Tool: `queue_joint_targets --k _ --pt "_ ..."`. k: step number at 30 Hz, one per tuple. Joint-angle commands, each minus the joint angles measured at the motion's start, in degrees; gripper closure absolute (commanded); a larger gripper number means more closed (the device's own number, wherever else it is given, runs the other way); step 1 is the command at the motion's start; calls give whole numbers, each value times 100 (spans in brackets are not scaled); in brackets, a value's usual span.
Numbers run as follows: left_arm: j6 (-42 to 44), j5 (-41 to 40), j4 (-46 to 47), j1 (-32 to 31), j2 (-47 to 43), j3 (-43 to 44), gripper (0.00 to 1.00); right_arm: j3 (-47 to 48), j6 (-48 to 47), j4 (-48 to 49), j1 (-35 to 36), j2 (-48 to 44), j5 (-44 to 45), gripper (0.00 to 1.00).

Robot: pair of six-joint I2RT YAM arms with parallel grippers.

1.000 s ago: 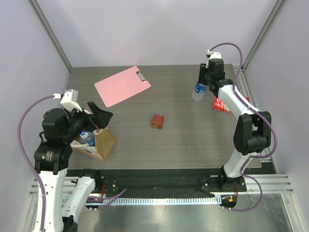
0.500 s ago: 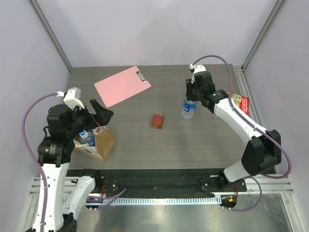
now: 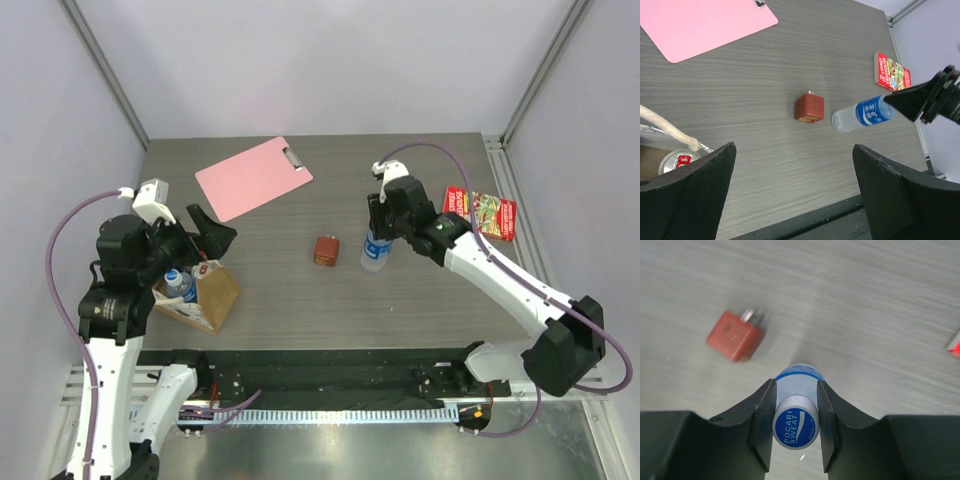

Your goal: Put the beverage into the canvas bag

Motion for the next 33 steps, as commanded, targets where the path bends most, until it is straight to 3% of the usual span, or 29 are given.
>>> queue_joint_targets --k 1,8,11,15,18,21,24,28,33 --pt "-35 104 289 -174 115 44 3 -37 393 -17 560 -551 91 94" --pt "-166 -432 351 -893 264 97 3 -406 674 -158 1255 -886 354 94" --pt "-219 -695 403 -1341 414 70 4 -450 753 -141 1335 -983 425 87" --pt "-290 -1318 465 -2080 616 79 5 -459 789 -79 1344 -1123 495 55" --pt "-307 -1950 623 -2818 835 79 4 -433 718 17 1335 -1132 801 38" --pt "-281 -2444 860 -3723 1134 114 4 -188 648 44 1291 -1028 1205 27" --pt "-141 -2920 1334 -4620 1406 114 4 172 665 44 827 -852 954 23" --pt "122 -3254 1879 -5481 1907 193 3 376 893 26 -436 -675 391 22" --pt "316 -3070 2275 -5746 2522 246 0 244 1070 26 -1301 -860 -120 21"
